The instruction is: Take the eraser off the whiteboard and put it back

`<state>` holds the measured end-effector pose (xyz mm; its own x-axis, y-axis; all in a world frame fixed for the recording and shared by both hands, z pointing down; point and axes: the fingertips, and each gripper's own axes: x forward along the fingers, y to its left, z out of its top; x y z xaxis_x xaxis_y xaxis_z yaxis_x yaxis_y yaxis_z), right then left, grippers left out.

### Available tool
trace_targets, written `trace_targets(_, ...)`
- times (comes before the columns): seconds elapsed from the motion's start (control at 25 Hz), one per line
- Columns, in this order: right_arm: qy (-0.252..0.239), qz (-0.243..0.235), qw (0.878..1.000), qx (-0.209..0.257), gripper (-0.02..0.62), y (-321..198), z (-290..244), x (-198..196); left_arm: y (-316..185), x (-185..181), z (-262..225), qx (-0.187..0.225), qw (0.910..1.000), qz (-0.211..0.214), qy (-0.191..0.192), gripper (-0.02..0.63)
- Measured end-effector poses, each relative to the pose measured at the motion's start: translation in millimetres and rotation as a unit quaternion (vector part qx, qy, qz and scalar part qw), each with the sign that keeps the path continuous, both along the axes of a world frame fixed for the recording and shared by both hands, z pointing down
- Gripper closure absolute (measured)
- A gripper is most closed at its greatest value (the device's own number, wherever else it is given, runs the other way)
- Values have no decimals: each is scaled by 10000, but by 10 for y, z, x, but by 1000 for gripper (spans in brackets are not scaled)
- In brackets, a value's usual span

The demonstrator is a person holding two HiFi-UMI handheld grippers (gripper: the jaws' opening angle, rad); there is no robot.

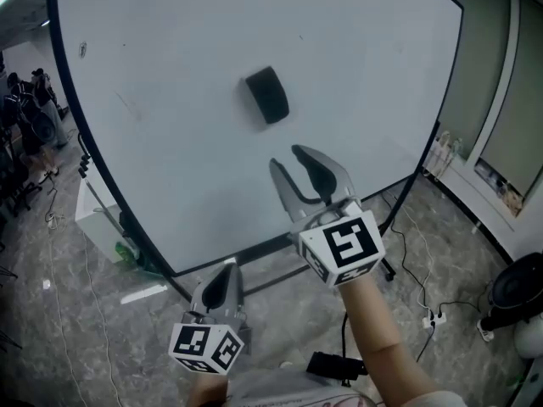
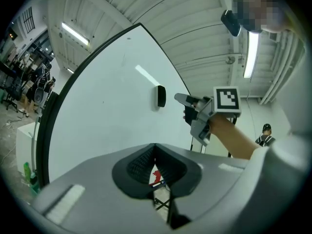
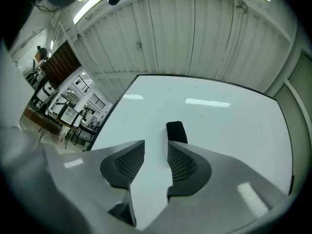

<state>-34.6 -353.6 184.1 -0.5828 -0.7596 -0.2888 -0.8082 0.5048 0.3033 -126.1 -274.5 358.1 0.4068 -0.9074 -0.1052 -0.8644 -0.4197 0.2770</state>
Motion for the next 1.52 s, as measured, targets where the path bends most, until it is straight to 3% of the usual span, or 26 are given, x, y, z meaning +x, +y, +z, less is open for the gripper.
trace_targets(0.32, 473, 437, 9979, 48, 394, -770, -373, -49, -275, 85, -82, 78, 9999, -53, -44, 606)
trace_targets(0.68, 957, 509, 9941, -24, 376, -1075, -533, -298, -424, 141, -71, 60, 9999, -84, -68, 607)
trace_targets(1.12, 686, 352, 9968, -190, 371, -1044, -456, -232, -439, 69, -65, 17, 9997, -201, -98, 606)
trace_targets(1.52, 550, -27, 9982, -230, 370, -448, -5, -87, -444, 119, -71, 44, 9998, -168, -80, 606)
